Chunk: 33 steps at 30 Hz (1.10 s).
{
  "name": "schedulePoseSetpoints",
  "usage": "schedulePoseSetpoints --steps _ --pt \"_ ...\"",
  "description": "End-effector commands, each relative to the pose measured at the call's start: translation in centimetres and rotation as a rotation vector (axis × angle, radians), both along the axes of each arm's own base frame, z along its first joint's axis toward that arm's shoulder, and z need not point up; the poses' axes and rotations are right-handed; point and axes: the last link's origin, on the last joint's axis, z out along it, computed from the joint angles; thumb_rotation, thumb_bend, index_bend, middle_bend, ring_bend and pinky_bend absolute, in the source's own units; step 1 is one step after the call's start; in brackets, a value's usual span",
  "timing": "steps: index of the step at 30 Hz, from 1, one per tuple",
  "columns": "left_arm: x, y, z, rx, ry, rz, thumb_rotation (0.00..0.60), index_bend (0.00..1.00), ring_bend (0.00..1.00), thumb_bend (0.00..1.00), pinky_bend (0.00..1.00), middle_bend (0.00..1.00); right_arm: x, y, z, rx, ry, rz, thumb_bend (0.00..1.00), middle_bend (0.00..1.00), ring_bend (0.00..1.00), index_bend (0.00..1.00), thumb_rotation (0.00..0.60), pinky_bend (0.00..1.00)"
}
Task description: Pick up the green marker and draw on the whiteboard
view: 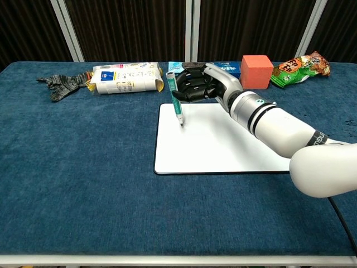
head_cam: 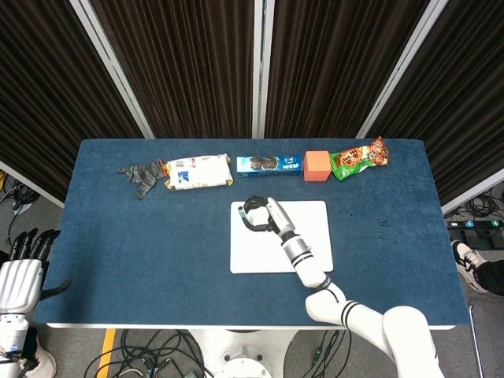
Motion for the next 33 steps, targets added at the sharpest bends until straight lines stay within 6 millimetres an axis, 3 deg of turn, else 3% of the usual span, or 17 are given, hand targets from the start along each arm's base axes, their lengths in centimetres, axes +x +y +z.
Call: schedulePoseSetpoints --steps 1,7,15,21,33 --pt "-0.1 0.0 -0.1 -0.002 -0.003 0.001 0.600 0.12 0.00 0.00 0.00 0.12 0.1 0.0 -0.3 0.001 -0.001 0.000 0.44 0.56 0.36 0.72 0.600 0.30" --pt "-0.4 -0.2 -0.1 0.001 -0.010 0.005 0.600 0.12 0.00 0.00 0.00 0.12 -0.8 -0.1 -0.2 -0.005 0.033 0.000 0.45 0.56 0.36 0.72 0.600 0.30" --pt "-0.7 -0.1 -0.5 -0.003 -0.018 0.001 0.600 0.12 0.00 0.00 0.00 0.12 -4.5 0.4 2.9 -0.065 0.065 -0.013 0.54 0.56 0.36 0.72 0.600 0.30" --pt "-0.6 0.0 -0.5 0.002 -0.025 -0.013 0.600 0.12 0.00 0.00 0.00 0.12 -3.3 1.2 3.2 -0.045 0.024 0.009 0.53 0.56 0.36 0.72 0.600 0.30" --pt "-1.2 -0.4 -0.3 0.008 -0.030 0.004 0.600 0.12 0.00 0.00 0.00 0.12 -1.1 1.6 0.5 -0.014 0.036 0.022 0.53 0.56 0.36 0.72 0.600 0.29"
